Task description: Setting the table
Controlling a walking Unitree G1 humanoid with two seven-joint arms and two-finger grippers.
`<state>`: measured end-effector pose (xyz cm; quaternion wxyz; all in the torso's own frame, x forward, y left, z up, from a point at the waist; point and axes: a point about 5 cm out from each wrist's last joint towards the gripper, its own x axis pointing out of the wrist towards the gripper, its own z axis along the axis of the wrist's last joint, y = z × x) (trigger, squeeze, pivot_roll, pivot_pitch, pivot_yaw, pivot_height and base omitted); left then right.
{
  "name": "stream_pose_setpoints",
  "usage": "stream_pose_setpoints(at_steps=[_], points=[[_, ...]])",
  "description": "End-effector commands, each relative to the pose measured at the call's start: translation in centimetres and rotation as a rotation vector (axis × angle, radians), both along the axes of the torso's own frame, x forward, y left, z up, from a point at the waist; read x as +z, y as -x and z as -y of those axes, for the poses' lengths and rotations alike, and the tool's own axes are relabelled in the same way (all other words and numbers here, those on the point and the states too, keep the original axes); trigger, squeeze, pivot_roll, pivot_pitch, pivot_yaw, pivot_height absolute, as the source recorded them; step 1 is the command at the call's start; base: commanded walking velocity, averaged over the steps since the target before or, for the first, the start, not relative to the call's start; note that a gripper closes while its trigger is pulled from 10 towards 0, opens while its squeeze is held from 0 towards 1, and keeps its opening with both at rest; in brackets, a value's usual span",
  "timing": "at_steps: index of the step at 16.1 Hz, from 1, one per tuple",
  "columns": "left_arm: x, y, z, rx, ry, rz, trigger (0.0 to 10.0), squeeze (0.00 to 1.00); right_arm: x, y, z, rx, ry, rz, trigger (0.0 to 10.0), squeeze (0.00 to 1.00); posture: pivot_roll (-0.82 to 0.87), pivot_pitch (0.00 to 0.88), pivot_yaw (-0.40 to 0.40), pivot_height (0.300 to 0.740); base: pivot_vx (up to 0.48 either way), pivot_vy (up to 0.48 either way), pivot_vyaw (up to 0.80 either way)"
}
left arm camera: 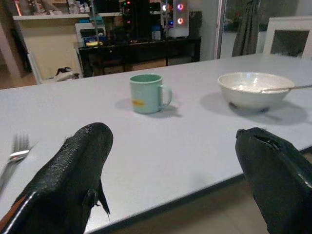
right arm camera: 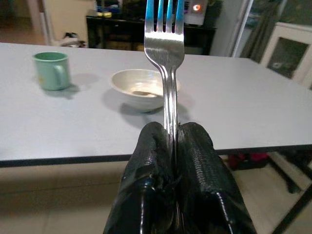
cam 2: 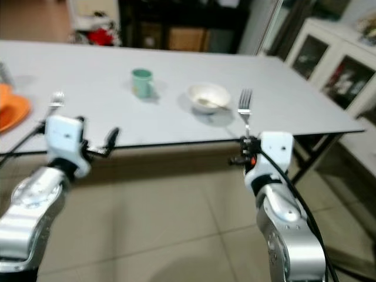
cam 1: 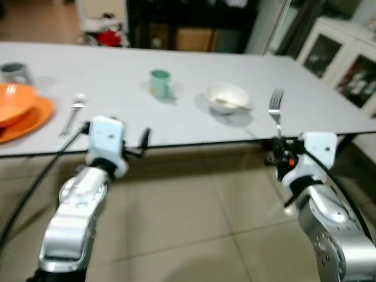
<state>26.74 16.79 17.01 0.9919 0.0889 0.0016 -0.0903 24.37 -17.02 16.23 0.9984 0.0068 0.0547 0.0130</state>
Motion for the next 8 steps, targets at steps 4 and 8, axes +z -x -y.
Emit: stream_pose_setpoints(at_steps=[4, 8], points=[[-0.04, 0.18, 1.35, -0.06, 0.018, 0.0, 10.0, 0.0, 0.25, 0.02, 1.05, -0.035, 0.015, 0.011, 10.0, 0.0, 0.04, 0.0, -0.104, 0.74, 0.314, 0.0, 0.0], [-0.19, 0.58, 1.42, -0.071, 0.014, -0.006, 10.0, 0.0, 0.01, 0.13, 1.14, -0.028, 0.017, 0.0, 10.0, 0.0, 0.05, 0.0, -0.111, 0.74, 0.316, 0.0, 0.0]])
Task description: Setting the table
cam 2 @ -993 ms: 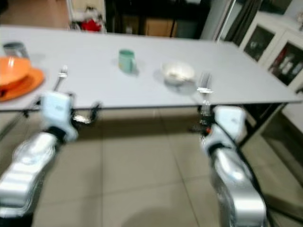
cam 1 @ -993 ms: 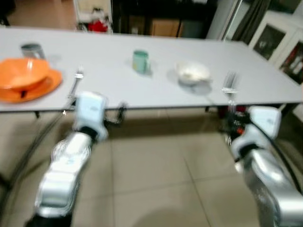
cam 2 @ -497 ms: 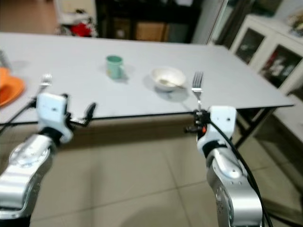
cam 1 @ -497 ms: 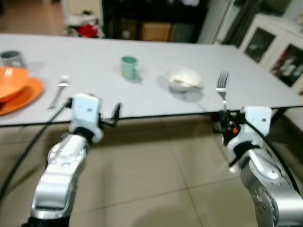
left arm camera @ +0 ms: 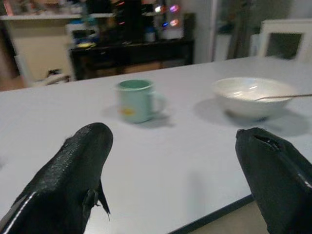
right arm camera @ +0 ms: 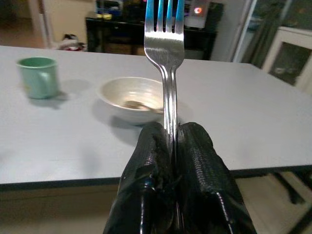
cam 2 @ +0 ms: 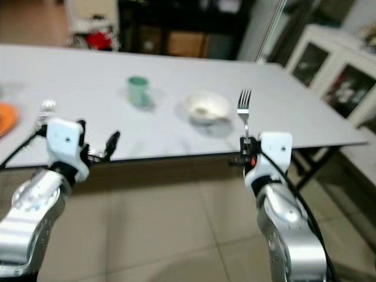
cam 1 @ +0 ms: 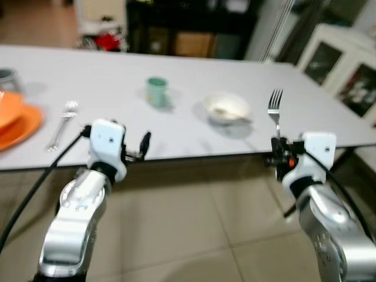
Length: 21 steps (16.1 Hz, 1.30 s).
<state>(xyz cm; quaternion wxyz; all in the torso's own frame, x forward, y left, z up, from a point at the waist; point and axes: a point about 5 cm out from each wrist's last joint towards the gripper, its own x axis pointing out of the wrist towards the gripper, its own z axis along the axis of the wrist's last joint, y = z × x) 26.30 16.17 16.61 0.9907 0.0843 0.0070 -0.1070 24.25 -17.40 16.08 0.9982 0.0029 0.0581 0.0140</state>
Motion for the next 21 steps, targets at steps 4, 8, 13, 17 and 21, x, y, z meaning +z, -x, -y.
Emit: stream_pose_setpoints(at_steps=[4, 8, 13, 17, 21], points=[[0.2, 0.2, 0.9, -0.039, 0.009, 0.005, 10.0, 0.0, -0.2, -0.1, 0.9, -0.03, 0.006, -0.011, 10.0, 0.0, 0.05, 0.0, -0.113, 0.74, 0.32, 0.0, 0.0], [0.2, 0.2, 1.3, -0.057, 0.006, 0.003, 10.0, 0.0, -0.2, -0.1, 1.0, -0.042, -0.002, -0.013, 10.0, 0.0, 0.04, 0.0, -0.104, 0.74, 0.328, 0.0, 0.0], [0.2, 0.0, 1.6, -0.087, 0.006, -0.003, 10.0, 0.0, -0.3, 0.2, 1.6, -0.073, -0.001, -0.025, 10.0, 0.0, 0.03, 0.0, -0.083, 0.74, 0.334, 0.0, 0.0], [0.3, -0.1, 2.0, -0.118, 0.005, -0.005, 10.0, 0.0, -0.1, 0.1, 1.8, -0.088, -0.001, -0.027, 10.0, 0.0, 0.03, 0.0, -0.074, 0.74, 0.334, 0.0, 0.0], [0.3, -0.2, 2.1, -0.129, 0.003, -0.004, 10.0, 0.0, -0.2, -0.1, 2.2, -0.098, 0.008, -0.038, 10.0, 0.0, 0.03, 0.0, -0.078, 0.74, 0.335, 0.0, 0.0]])
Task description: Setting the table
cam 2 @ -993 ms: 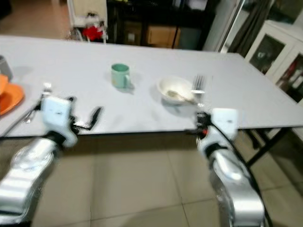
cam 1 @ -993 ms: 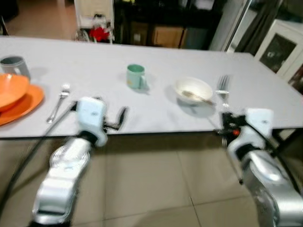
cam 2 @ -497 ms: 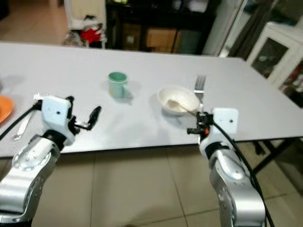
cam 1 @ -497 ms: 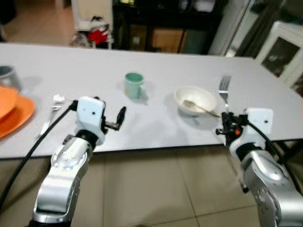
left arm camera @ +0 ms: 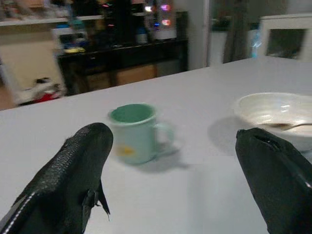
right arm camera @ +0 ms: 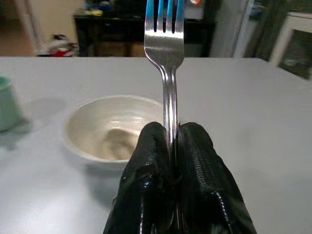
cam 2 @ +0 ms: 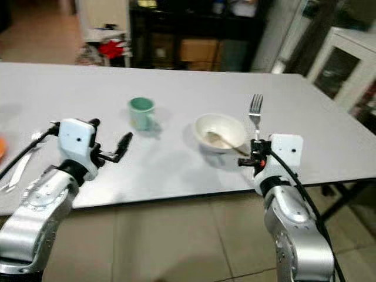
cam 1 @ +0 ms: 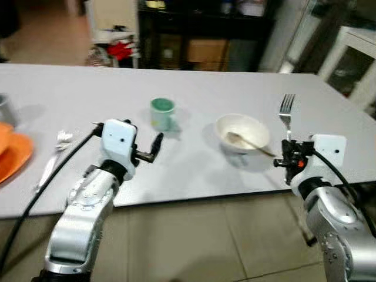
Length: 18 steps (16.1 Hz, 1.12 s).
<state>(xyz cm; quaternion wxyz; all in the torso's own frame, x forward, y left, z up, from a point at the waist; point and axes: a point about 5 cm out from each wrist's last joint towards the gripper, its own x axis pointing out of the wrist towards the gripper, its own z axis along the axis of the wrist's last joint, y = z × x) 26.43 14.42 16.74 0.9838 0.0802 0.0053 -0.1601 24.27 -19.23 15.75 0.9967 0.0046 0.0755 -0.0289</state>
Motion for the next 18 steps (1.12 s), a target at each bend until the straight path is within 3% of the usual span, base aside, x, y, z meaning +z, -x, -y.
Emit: stream_pose_setpoints(at_steps=[1, 7, 10, 14, 18], points=[[0.2, 0.0, 0.4, -0.023, -0.005, 0.003, 10.0, 0.0, 0.2, -0.3, 0.4, -0.008, 0.017, -0.008, 10.0, 0.0, 0.03, 0.0, -0.077, 0.74, 0.334, 0.0, 0.0], [0.2, -0.3, 1.3, -0.122, -0.031, -0.004, 10.0, 0.0, 0.1, -2.6, 1.2, 0.03, 0.038, -0.105, 10.0, 0.0, 0.03, 0.0, -0.075, 0.74, 0.106, 0.0, 0.0], [0.9, -0.7, 2.0, -0.222, -0.052, 0.015, 10.0, 0.0, 1.0, -5.6, 1.0, 0.127, 0.048, -0.139, 10.0, 0.0, 0.04, 0.0, -0.064, 0.74, 0.0, 0.0, 0.0], [1.4, -1.0, 2.2, -0.259, -0.06, 0.024, 10.0, 0.0, 2.0, -9.6, 1.0, 0.182, 0.035, -0.144, 10.0, 0.0, 0.05, 0.0, -0.067, 0.74, 0.0, 0.0, 0.0], [1.6, -0.8, 2.1, -0.282, -0.071, 0.024, 10.0, 0.0, 1.5, -12.0, -0.4, 0.303, 0.055, -0.229, 10.0, 0.0, 0.07, 0.0, -0.08, 0.74, 0.0, 0.0, 0.0]])
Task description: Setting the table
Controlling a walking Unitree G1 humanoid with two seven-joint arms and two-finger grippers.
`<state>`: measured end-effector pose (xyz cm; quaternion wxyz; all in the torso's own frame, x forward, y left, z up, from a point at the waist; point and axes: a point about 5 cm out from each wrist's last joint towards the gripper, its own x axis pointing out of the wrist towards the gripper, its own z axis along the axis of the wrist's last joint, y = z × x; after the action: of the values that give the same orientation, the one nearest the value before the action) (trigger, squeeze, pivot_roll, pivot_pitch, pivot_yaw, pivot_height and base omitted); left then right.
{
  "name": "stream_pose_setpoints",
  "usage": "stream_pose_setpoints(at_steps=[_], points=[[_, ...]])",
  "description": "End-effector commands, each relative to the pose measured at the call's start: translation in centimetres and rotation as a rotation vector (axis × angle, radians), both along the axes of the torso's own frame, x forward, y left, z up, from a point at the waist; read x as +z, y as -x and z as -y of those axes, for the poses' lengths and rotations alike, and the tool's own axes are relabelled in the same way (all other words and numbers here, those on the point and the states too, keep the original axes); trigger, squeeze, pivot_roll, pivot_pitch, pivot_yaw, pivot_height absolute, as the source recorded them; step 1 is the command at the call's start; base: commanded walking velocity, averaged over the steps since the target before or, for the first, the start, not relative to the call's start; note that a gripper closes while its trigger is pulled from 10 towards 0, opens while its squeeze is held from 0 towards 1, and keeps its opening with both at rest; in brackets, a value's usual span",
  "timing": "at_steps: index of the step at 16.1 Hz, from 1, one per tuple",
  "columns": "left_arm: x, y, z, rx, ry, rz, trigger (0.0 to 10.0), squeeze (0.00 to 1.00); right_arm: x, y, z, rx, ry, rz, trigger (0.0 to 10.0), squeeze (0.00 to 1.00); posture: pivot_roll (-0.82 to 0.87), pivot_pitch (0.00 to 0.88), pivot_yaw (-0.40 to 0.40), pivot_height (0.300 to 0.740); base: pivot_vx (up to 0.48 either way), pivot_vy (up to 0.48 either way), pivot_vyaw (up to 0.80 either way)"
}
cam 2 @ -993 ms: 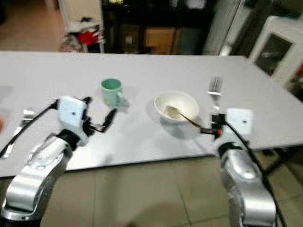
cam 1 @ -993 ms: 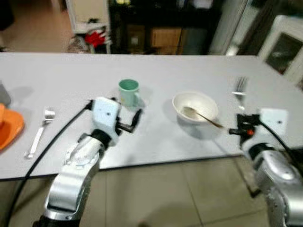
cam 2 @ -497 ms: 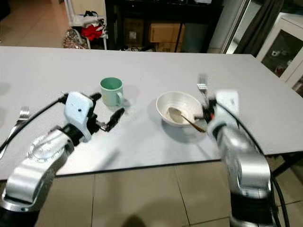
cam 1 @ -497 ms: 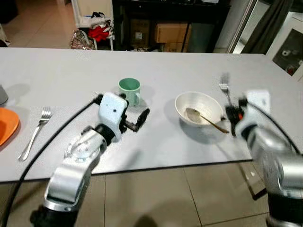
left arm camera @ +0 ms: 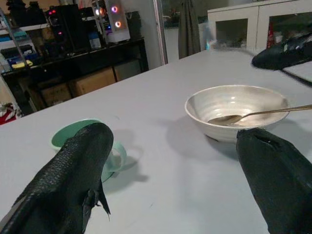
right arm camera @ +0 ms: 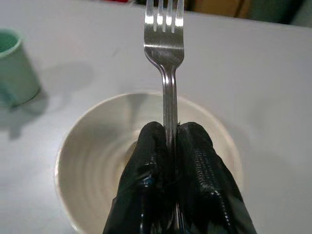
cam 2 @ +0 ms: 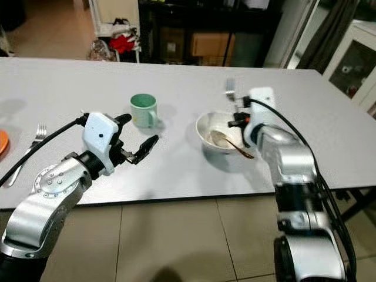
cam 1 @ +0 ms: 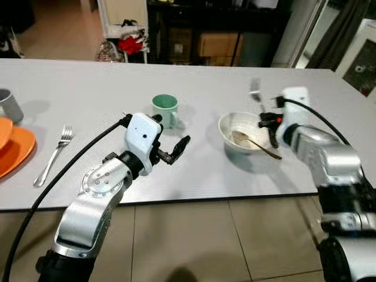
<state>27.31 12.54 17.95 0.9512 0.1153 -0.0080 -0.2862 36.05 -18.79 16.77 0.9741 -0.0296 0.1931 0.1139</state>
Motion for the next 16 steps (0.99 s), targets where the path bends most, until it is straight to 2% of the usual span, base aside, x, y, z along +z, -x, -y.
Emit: stream_pose_setpoints(at_steps=[1, 5, 10, 16], points=[[0.4, 0.2, 0.2, -0.03, -0.009, 0.004, 10.0, 0.0, 0.1, -0.5, -0.2, 0.046, 0.038, -0.02, 10.0, 0.0, 0.07, 0.0, -0.081, 0.74, 0.0, 0.0, 0.0], [0.2, 1.0, 0.4, -0.135, -0.045, -0.038, 10.0, 0.0, -1.0, -0.8, 0.0, 0.027, 0.065, -0.142, 10.0, 0.0, 0.07, 0.0, -0.081, 0.74, 0.0, 0.0, 0.0], [0.2, 1.2, 0.9, -0.203, -0.055, -0.059, 10.0, 0.0, -0.8, -0.6, 0.3, 0.004, 0.054, -0.268, 10.0, 0.0, 0.05, 0.0, -0.061, 0.74, 0.0, 0.0, 0.0], [0.2, 1.4, 0.8, -0.238, -0.073, -0.073, 10.0, 0.0, 0.2, 0.4, 0.2, -0.056, 0.032, -0.325, 10.0, 0.0, 0.05, 0.0, -0.054, 0.74, 0.0, 0.0, 0.0]])
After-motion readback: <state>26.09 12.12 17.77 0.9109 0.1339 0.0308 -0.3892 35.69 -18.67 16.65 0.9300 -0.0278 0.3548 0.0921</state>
